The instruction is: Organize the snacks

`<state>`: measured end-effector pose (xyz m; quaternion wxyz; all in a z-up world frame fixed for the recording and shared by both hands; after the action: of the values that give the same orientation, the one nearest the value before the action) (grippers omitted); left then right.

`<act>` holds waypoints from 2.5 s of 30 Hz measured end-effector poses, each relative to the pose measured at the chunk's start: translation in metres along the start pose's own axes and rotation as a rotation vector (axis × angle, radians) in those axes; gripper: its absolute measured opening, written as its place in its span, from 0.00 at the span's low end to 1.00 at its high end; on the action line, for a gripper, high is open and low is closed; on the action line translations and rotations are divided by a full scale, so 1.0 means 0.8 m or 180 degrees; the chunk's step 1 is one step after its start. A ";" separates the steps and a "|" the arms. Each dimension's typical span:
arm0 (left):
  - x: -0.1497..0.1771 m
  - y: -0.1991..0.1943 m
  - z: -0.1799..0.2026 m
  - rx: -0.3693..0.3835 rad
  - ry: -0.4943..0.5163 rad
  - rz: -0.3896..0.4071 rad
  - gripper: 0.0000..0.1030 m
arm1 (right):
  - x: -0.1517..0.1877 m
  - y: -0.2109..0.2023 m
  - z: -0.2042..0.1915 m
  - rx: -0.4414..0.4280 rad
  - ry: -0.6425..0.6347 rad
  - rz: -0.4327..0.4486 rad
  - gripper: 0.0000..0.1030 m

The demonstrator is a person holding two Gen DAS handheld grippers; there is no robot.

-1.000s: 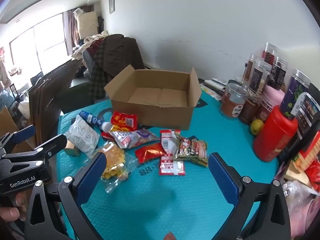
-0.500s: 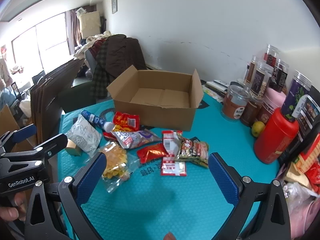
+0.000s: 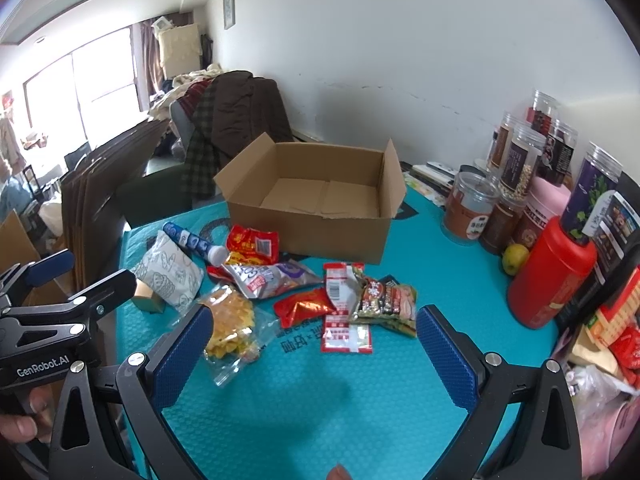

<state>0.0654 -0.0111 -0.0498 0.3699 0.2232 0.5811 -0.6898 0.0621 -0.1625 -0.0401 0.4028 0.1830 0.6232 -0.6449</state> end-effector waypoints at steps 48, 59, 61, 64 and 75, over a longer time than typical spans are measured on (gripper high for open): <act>0.003 0.007 0.007 0.0044 0.0053 -0.0073 1.00 | 0.003 0.005 -0.001 -0.0016 0.0003 -0.0022 1.00; 0.014 0.030 0.009 0.0118 0.0088 -0.0190 1.00 | 0.010 0.021 0.008 -0.0010 0.0041 -0.0115 1.00; 0.019 0.037 0.010 0.0126 0.0111 -0.0245 1.00 | 0.013 0.028 0.010 -0.0013 0.0053 -0.0158 1.00; 0.025 0.047 0.013 0.0145 0.0160 -0.0303 1.00 | 0.018 0.039 0.012 -0.0032 0.0067 -0.0229 1.00; 0.059 0.093 0.027 0.0289 0.0358 -0.0691 1.00 | 0.036 0.068 0.023 -0.0078 0.0134 -0.0406 1.00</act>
<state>0.0961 -0.0476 -0.1272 0.2494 0.2139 0.5899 -0.7376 0.0905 -0.1830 -0.0943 0.3499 0.1516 0.6498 -0.6575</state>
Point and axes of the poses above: each gripper's, at about its wrist camera, not at the fingertips, and y roughly the way its jaws point, z to its right, x to its underside, the point moved 9 cm from there along y, roughly the way its jaws point, and after that the axes turned 12 degrees about -y, right-handed, at the moved point
